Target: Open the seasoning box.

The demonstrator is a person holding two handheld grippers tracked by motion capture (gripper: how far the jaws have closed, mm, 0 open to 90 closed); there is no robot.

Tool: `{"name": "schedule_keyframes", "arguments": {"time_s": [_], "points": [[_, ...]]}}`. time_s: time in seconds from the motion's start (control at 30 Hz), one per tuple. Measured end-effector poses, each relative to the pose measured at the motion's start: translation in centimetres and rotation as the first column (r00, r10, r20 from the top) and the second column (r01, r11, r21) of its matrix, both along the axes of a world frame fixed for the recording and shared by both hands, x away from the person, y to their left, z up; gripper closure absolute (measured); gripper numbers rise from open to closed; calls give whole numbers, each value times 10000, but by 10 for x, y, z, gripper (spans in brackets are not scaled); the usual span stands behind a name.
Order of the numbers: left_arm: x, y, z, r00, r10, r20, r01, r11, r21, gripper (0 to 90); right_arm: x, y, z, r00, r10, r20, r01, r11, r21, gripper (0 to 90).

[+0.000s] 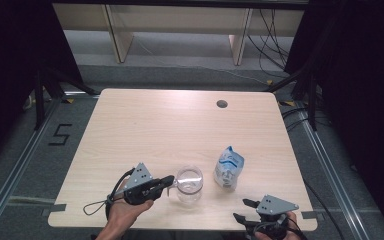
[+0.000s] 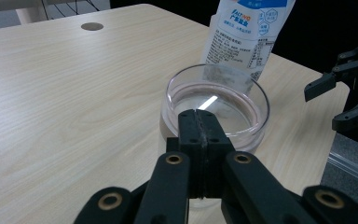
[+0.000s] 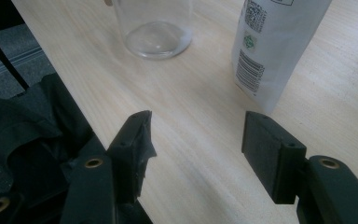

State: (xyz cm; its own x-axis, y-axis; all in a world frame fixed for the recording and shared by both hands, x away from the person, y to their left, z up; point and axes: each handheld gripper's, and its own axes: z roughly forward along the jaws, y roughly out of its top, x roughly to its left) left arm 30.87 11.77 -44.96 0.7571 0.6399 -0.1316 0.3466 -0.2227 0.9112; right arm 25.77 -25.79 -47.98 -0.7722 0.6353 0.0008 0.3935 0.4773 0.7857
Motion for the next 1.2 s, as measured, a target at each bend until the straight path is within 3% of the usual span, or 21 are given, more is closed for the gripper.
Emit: {"name": "schedule_keyframes", "arguments": {"time_s": [0.37,0.5,0.57,0.83,1.0,1.2], "points": [[-2,-1,-3,9998,-40,189,41,10000,-52,891,-1,8,-1,9998,211,-16,-211,9995,234,492],[-3,-1,-4,9999,35,148,-32,9999,-167,888,0,11,1,9986,343,406,-350,9992,172,549],[-2,-1,-5,9996,-106,271,112,9997,-206,888,-1,14,1,9991,302,289,-311,9990,320,590],[-4,0,-8,9998,-6,211,17,9987,-500,885,1,26,4,9943,543,921,-586,9973,444,706],[-4,1,-9,9993,-72,365,89,9988,-489,883,7,36,6,9928,678,986,-754,9943,758,764],[-5,4,-10,9992,-35,392,52,9990,-451,884,14,51,5,9891,963,1113,-1052,9914,777,801]]}}
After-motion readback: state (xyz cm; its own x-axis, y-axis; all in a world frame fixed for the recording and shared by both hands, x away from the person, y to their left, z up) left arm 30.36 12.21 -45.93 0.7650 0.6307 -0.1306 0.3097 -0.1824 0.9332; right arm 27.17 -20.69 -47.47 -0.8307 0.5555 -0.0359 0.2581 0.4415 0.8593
